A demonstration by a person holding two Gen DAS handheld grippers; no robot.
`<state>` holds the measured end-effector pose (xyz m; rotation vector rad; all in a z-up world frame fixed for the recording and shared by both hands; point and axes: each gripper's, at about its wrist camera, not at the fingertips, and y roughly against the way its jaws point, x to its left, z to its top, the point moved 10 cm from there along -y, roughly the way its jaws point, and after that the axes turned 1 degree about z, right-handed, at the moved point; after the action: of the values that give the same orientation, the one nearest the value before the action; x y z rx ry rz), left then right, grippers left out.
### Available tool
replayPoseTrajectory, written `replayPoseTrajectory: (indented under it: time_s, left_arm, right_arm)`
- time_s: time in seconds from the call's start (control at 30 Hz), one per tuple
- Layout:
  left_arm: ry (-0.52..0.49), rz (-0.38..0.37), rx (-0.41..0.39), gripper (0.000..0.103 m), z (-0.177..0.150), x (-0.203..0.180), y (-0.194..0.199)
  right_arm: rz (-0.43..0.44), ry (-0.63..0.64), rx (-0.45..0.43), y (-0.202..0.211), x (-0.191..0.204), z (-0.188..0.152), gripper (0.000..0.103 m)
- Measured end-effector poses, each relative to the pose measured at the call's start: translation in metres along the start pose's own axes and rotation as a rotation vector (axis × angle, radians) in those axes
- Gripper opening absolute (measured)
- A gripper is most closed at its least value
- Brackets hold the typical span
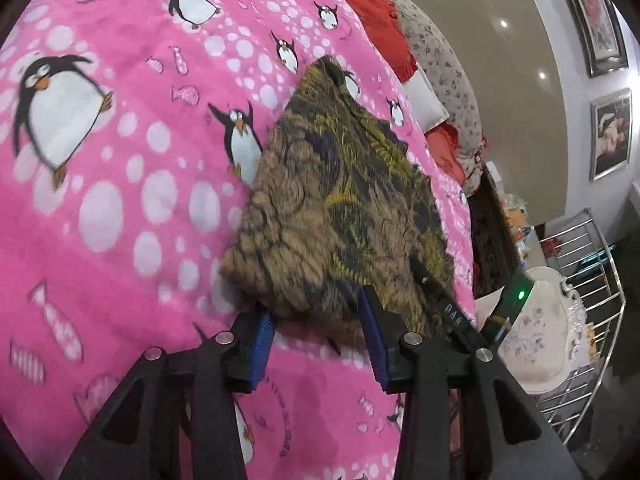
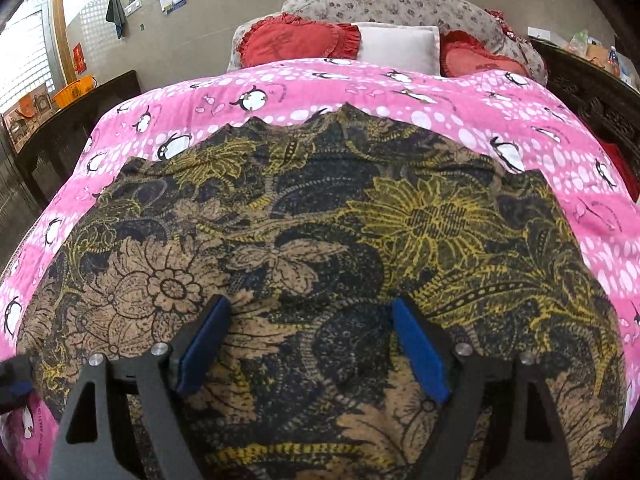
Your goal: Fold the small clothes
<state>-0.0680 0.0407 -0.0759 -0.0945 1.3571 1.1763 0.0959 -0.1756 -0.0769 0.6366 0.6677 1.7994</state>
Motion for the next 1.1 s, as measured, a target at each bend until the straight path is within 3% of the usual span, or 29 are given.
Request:
replayPoseTrajectory:
  time_s: [0.07,0.13,0.27,0.3,0.37,0.47,0.77,0.83,0.87,0.9,0.97,1.03,1.1]
  left_arm:
    - [0.067,-0.018,-0.053,0.016,0.023,0.014,0.002]
    - [0.110,-0.034,-0.031,0.014,0.027,0.018,-0.003]
    - [-0.012,-0.023,0.019,0.014,0.012,-0.001,-0.008]
    - [-0.018,-0.017,0.002,0.014,0.013,0.000,-0.005]
    - [-0.011,0.019,-0.051,0.003,0.020,0.012,0.000]
    - [-0.019,0.061,-0.080,0.000,0.018,0.016,0.001]
    - [-0.203,0.219,-0.158,0.000,0.017,0.006,0.007]
    - [-0.232,0.242,-0.159,0.000,0.018,0.002,0.006]
    - [-0.258,0.257,-0.163,0.000,0.019,-0.003,0.007]
    - [-0.283,0.266,-0.171,0.000,0.020,-0.009,0.008]
    - [-0.415,0.276,-0.235,0.000,0.024,-0.039,0.016]
    - [-0.532,0.276,-0.296,0.000,0.026,-0.067,0.020]
    - [-0.618,0.254,-0.324,0.000,0.024,-0.092,0.017]
  right_arm:
    - [-0.001,0.001,0.000,0.000,0.000,0.000,0.087]
    - [0.000,0.000,0.000,0.000,0.000,0.000,0.087]
    - [-0.001,0.000,0.000,0.000,0.000,0.000,0.087]
    - [-0.003,0.001,0.001,-0.001,0.001,0.000,0.087]
    - [-0.001,0.000,0.001,-0.001,0.000,0.000,0.087]
    - [-0.009,0.006,0.002,-0.002,0.002,0.000,0.087]
    - [-0.044,0.018,0.046,-0.002,0.001,-0.002,0.091]
    - [-0.072,0.034,0.114,-0.001,0.002,-0.001,0.090]
    - [-0.094,0.037,0.176,0.000,0.003,0.004,0.087]
    - [-0.112,0.044,0.193,0.002,0.003,0.012,0.075]
    - [-0.145,0.072,0.181,0.009,0.009,0.041,0.069]
    - [-0.067,0.095,0.133,0.015,0.032,0.081,0.069]
    - [0.081,0.112,0.143,0.012,0.069,0.114,0.073]
